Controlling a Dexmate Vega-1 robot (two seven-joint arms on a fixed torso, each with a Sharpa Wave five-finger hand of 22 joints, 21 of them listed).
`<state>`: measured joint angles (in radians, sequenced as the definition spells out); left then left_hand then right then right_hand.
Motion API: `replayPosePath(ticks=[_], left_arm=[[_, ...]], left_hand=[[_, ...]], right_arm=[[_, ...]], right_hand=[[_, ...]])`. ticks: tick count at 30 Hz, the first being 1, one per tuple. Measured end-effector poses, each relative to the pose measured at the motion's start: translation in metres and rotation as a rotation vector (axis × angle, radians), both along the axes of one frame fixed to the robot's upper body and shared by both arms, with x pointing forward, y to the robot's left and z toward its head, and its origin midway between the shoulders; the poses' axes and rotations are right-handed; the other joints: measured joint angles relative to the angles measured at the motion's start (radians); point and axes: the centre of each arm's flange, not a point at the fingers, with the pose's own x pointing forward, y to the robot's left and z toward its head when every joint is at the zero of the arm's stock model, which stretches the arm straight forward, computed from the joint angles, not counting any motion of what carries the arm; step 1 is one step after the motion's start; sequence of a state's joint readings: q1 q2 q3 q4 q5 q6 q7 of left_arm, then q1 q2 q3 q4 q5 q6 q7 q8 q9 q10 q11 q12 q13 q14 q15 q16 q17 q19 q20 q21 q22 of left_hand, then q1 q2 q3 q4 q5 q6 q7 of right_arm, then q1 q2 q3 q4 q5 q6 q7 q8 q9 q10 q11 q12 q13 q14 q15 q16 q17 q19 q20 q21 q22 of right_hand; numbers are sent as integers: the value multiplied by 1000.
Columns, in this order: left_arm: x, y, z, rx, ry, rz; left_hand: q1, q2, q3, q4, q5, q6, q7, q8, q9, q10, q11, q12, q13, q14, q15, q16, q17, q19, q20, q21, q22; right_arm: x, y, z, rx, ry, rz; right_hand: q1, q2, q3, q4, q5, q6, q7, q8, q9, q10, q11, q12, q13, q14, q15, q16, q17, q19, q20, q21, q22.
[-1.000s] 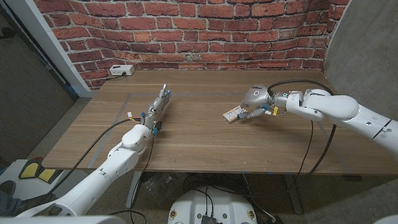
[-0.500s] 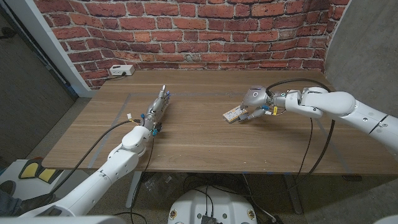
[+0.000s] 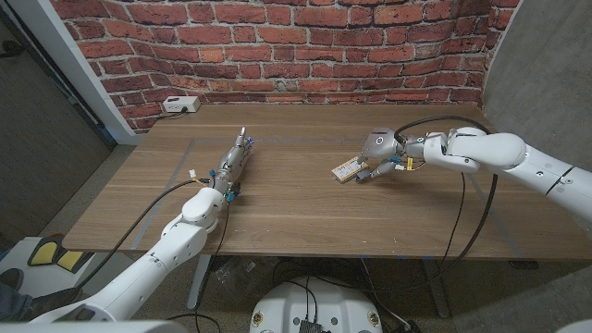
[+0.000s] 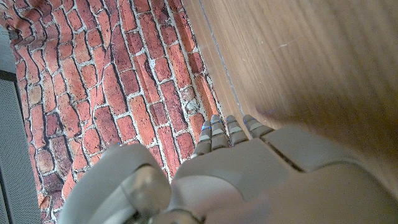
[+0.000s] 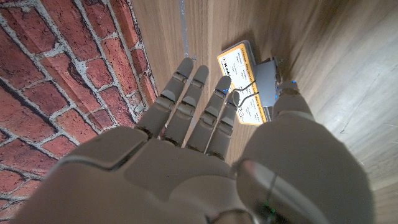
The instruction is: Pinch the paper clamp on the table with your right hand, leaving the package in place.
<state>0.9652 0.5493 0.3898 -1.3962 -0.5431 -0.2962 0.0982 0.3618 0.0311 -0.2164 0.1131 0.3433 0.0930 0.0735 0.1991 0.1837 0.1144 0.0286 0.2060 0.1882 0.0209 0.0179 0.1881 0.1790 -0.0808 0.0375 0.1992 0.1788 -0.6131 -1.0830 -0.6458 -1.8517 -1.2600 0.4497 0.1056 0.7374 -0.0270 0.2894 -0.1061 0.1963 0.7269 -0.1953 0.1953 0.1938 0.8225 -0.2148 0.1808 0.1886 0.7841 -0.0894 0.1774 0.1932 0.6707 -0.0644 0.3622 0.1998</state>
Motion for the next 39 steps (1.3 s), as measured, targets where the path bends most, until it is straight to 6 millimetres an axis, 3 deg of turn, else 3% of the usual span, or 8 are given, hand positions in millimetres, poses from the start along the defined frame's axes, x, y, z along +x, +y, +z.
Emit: replayPosePath(ticks=[39], left_arm=[[1, 4, -7, -19, 12, 3]], left_hand=[[3, 3, -7, -1, 0, 0, 0, 0, 0, 0, 0, 0, 0, 0, 0, 0, 0, -6, 6, 0, 0]], right_arm=[[8, 13, 6, -64, 13, 23]], right_hand=[[-26, -3, -12, 12, 0, -11, -11, -10, -1, -34, 2, 0, 0, -8, 2, 8, 5, 0, 0, 1, 0]])
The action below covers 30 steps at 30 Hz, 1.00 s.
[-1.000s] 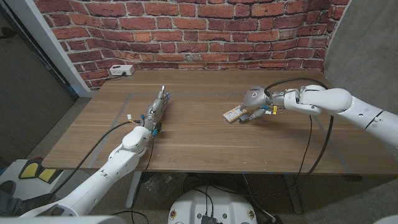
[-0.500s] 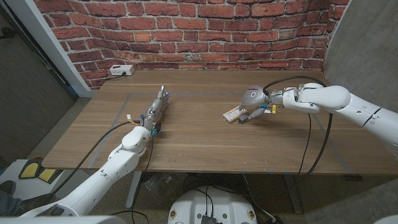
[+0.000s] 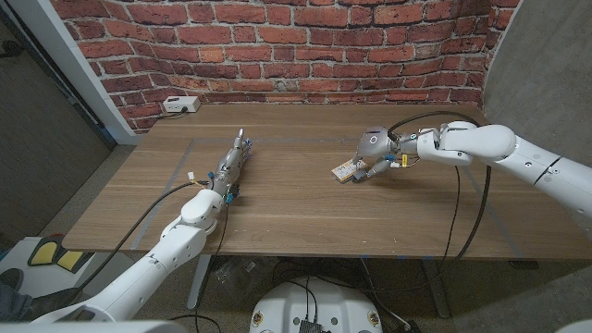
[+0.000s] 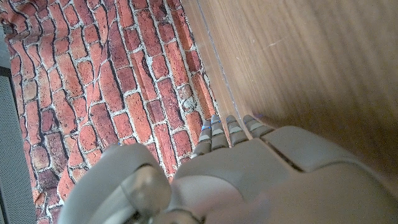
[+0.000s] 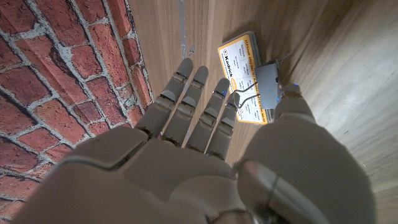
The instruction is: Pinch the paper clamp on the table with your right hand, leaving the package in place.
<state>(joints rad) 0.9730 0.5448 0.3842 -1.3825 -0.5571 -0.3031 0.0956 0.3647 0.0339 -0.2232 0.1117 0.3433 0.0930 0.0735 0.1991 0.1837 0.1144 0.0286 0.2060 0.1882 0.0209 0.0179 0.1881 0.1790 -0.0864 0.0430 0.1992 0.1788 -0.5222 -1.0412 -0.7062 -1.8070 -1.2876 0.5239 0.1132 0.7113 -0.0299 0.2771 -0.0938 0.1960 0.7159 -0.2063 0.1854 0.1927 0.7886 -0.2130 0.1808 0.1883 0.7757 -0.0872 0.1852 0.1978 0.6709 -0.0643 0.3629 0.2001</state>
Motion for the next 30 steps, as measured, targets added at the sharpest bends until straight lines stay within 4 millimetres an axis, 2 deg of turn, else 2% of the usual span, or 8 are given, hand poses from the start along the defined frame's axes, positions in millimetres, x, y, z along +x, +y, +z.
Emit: replayPosePath(ticks=[7, 10, 18, 23, 30], left_arm=[[1, 1, -2, -4, 4, 1], [1, 2, -4, -4, 7, 0], [4, 2, -3, -7, 7, -5], [5, 1, -4, -9, 8, -9], [5, 1, -5, -12, 11, -11]], left_hand=[[7, 7, 0, 0, 0, 0, 0, 0, 0, 0, 0, 0, 0, 0, 0, 0, 0, 0, 0, 0, 0], [7, 7, -4, -4, 0, 0, 0, 0, 0, 0, 0, 0, 0, 0, 0, 0, 0, 0, 0, 0, 0], [7, 7, -7, -1, 0, 0, 0, 0, 0, 0, 0, 0, 0, 0, 0, 0, 0, 0, 0, 0, 0], [6, 6, -7, -1, 0, 0, 0, 0, 0, 0, 0, 0, 0, -4, 4, 0, 0, 0, 0, 0, 0], [6, 6, -7, -1, 0, 0, 0, 0, 0, 0, 0, 0, 0, -4, 4, 0, 0, 0, 0, 0, 0]], right_arm=[[1, 0, 0, -15, 2, -11], [2, -1, 1, -20, 2, -19], [-2, 2, 0, -43, 1, -42], [-4, 1, 2, -49, -7, -60], [-8, 1, 6, -46, -20, -66]], right_hand=[[-8, -8, -7, 1, 0, -14, -14, 3, 5, -44, 1, 0, 0, -15, 7, 0, 0, -11, 4, -5, 0], [-20, -19, -18, 2, 0, -24, -18, 3, 6, -67, 2, 0, 0, -27, 9, 0, 0, -15, 0, -5, 0], [-54, -25, -33, 11, 4, -103, -15, -5, 6, -134, 13, -1, 0, -56, 16, 0, 0, -34, 20, -17, 0], [-61, -26, -39, 8, 4, -129, -14, -5, 7, -145, 23, -1, 0, -58, 18, 0, 0, -38, 23, -19, 0], [-67, -28, -44, 11, 4, -140, -13, -5, 7, -151, 19, -1, 0, -60, 16, 0, 0, -38, 23, -19, 0]])
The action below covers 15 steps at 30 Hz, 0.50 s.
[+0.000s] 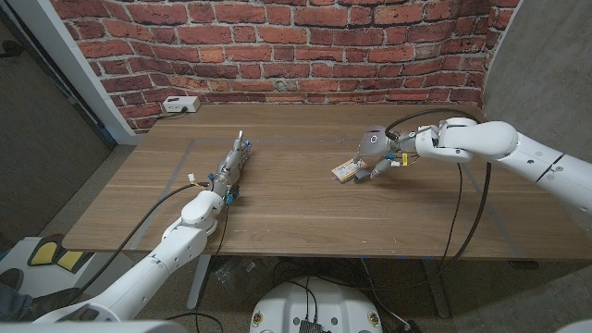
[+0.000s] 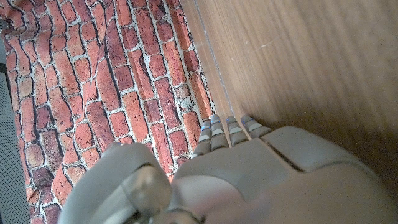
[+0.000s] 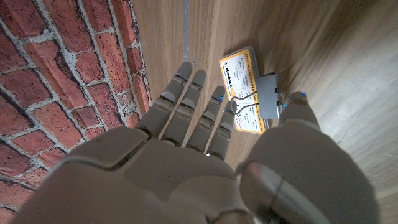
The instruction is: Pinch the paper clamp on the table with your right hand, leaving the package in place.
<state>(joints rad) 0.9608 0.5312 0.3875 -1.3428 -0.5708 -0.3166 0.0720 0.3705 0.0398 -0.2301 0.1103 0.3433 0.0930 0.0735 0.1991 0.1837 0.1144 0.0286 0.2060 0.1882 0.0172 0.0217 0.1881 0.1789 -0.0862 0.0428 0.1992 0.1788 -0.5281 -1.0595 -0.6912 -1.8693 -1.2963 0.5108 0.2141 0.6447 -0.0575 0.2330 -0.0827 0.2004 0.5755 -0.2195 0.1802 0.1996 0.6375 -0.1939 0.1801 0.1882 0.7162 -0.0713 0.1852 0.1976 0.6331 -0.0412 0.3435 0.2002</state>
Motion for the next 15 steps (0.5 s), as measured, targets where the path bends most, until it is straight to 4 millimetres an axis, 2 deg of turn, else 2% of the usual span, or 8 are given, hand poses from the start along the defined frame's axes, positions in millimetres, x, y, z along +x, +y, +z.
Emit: replayPosePath(ticks=[8, 15], left_arm=[[0, 0, -1, -2, 2, -3], [-1, 0, -3, -1, 5, -4]], left_hand=[[0, 0, 0, 0, 0, 0, 0, 0, 0, 0, 0, 0, 0, 0, 0, 0, 0, 0, 0, 0, 0], [0, 0, 0, 0, 0, 0, 0, 0, 0, 0, 0, 0, 0, 0, 0, 0, 0, 0, 0, 1, 0]], right_arm=[[-1, -1, 4, 3, -16, -4], [2, -3, 4, 2, -14, -9]], right_hand=[[-4, -4, 0, 0, 0, -9, -2, 0, 0, -4, 4, 0, 0, 0, 0, 0, 0, -5, 5, 0, 0], [-8, -8, 0, 0, 7, -19, -2, 0, 0, -15, 4, 0, 0, -9, 2, 0, 0, -13, -2, 0, 0]])
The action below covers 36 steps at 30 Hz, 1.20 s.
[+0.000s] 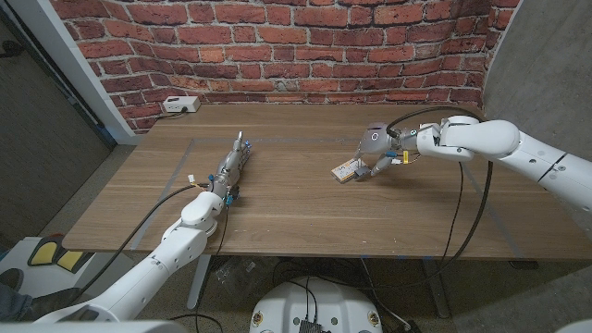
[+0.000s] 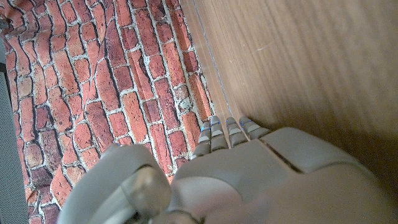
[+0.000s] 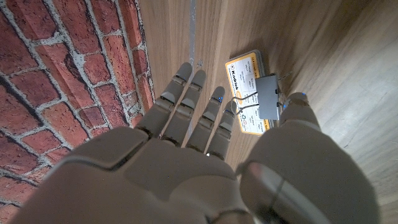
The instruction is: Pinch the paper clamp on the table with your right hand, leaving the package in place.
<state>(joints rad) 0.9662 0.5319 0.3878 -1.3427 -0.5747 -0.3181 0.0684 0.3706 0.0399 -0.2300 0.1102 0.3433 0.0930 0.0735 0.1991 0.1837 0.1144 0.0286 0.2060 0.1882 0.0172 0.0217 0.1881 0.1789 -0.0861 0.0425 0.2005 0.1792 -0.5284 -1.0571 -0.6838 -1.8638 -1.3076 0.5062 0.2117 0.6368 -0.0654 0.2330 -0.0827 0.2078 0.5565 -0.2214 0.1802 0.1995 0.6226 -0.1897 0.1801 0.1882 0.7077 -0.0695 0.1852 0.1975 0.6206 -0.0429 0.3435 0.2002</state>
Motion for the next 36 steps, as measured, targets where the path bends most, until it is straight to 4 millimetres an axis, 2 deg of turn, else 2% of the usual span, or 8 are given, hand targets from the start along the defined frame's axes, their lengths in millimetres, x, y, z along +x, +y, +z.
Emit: replayPosePath(ticks=[4, 12, 19, 21, 31, 36], left_arm=[[-1, 0, -2, 0, 2, -1], [-2, 2, -4, -3, 6, 2], [-2, 2, -6, -8, 10, 4], [-2, 3, -6, -10, 11, 5], [-1, 4, -9, -13, 16, 6], [0, 4, -9, -13, 18, 3]], left_hand=[[0, 0, -3, -3, 0, 0, 0, 0, 0, 0, 0, 0, 0, 0, 0, 0, 0, 0, 0, 1, 0], [0, 0, -7, 2, 0, 0, 0, 0, 0, -2, -2, 0, 0, 0, 0, 0, 0, 0, 0, 1, 0], [0, 0, -7, 2, 0, 0, 0, 0, 0, -8, 3, 0, 0, 0, 0, 0, 0, 0, 0, 1, 1], [0, 0, -7, 2, 0, 0, 0, 0, 0, -8, 3, 0, 0, 0, 0, 0, 0, 0, 0, 1, 1], [0, 0, -10, -1, -7, 0, 0, 0, 0, -8, 3, 0, 0, 0, 0, 0, 0, 1, -1, 1, 0], [0, 0, -10, -1, -8, 0, 0, 0, 0, -8, 3, 0, 0, 0, 0, 0, 0, 1, -1, 1, 0]], right_arm=[[2, 0, -4, -11, 9, -4], [7, -1, -12, -29, 26, -12], [9, -1, -17, -46, 28, -20], [9, -1, -18, -50, 27, -21], [8, 1, -14, -48, 0, -26], [5, 0, -11, -40, -15, -28]], right_hand=[[0, 0, 0, 0, 0, 0, 0, 0, 0, -5, 5, 0, 0, 0, 0, 0, 0, -5, 5, -8, 0], [0, 0, -5, -6, 8, -3, 2, 0, 0, -11, 0, 5, 0, 0, 0, 0, 0, -9, 9, -8, 0], [-13, -13, -14, -2, 25, -75, 18, 0, 0, -53, 23, 5, 6, -42, 6, -4, 0, -39, 27, -22, 0], [-13, -13, -17, 0, 29, -89, 25, 0, 0, -67, 27, 5, 6, -53, 8, -8, 0, -50, 25, -27, 0], [-21, -22, -24, -1, 40, -139, 40, 0, 0, -107, 35, 5, 6, -74, 9, -8, 0, -61, 36, -35, 0], [-26, -26, -28, 3, 51, -199, 55, -7, 0, -142, 46, 5, 6, -103, 11, -8, 0, -67, 41, -39, 0]])
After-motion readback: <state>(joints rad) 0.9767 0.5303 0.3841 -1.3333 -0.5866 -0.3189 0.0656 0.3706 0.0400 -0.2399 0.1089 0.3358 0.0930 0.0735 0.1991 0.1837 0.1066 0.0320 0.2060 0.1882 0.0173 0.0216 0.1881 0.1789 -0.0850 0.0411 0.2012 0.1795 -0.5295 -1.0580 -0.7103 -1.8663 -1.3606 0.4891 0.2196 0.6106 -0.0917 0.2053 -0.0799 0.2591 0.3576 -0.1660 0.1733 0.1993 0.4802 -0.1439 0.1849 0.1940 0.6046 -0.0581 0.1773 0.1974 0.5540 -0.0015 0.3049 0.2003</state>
